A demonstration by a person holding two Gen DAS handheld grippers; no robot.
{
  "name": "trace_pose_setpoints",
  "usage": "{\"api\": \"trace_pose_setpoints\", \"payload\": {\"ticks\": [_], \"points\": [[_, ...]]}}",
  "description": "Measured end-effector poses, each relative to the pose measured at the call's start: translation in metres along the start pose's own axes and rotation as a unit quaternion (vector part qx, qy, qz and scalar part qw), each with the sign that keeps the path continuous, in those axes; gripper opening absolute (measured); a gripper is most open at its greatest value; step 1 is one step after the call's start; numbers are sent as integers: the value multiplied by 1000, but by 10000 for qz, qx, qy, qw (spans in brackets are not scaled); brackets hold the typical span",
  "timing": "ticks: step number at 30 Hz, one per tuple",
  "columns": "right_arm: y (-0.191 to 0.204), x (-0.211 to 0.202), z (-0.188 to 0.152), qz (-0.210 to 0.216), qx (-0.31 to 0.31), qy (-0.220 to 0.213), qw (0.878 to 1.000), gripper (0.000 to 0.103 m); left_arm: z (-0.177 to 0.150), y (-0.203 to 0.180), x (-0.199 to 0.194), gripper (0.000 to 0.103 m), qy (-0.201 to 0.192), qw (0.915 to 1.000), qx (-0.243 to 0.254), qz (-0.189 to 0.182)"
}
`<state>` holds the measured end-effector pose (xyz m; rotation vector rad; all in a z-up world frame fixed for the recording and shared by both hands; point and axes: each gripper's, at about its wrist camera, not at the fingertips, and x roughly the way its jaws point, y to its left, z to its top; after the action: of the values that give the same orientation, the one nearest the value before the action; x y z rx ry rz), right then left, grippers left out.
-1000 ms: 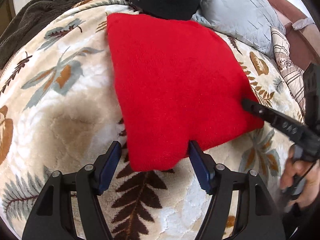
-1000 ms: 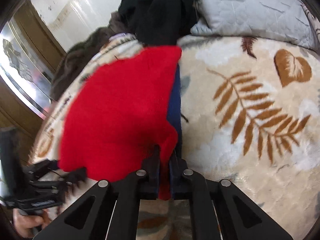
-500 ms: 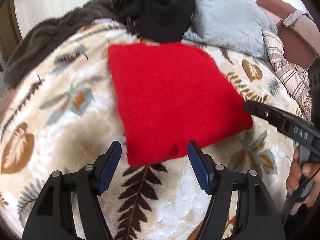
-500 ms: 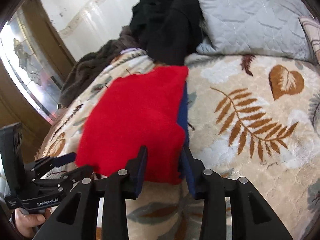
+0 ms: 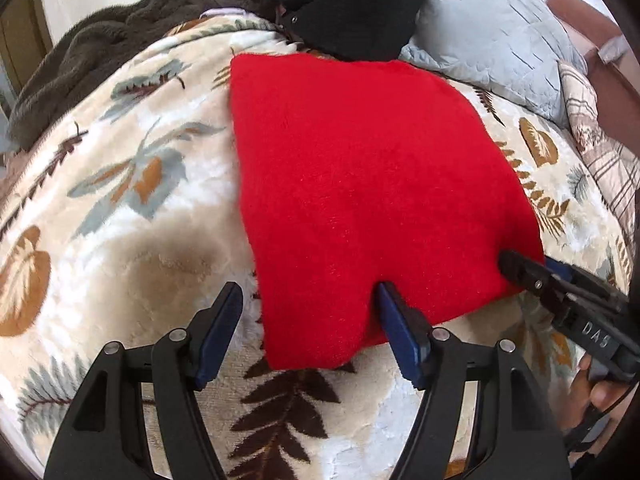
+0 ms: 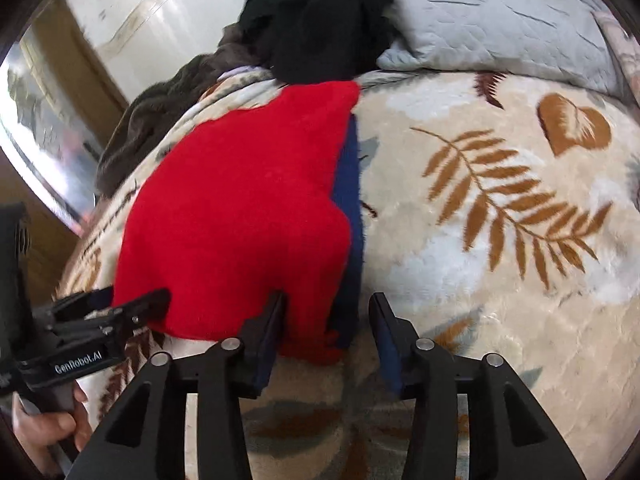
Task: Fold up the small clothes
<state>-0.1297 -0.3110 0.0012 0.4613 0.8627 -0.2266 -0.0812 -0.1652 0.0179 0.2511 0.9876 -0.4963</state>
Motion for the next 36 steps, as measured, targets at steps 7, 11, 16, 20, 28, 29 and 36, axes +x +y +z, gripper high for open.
{"api": "trace_pose_setpoints", "payload": {"ticks": [7,11,16,20,28,29,36], "points": [[8,-24,-7,-82,-132,-136,9998,46,-7,-6,-14,69,-47,10000,8,15],[16,-26,-8,-286,-391,-124,9987,46,-10,-8,-22,69,-95,9999,65,58],[11,-7,-6,-509,-384,296,9975,50,-13,-7,-33,69,-133,9999,11,62],[12,-23,-8,-405,-297,168,9986,50,-17,-5,-47,69,-247,9997,-16,89],[27,-66,-18,-241,-570,-264,9977,73,-26,1,-68,72,-408,9988,-191,166],[30,-72,-18,-254,-638,-331,9971,74,-27,1,-70,72,-436,9987,-205,177],[45,-101,-25,-370,-1127,-712,9904,99,-35,-1,-94,80,-893,9954,-160,318]]}}
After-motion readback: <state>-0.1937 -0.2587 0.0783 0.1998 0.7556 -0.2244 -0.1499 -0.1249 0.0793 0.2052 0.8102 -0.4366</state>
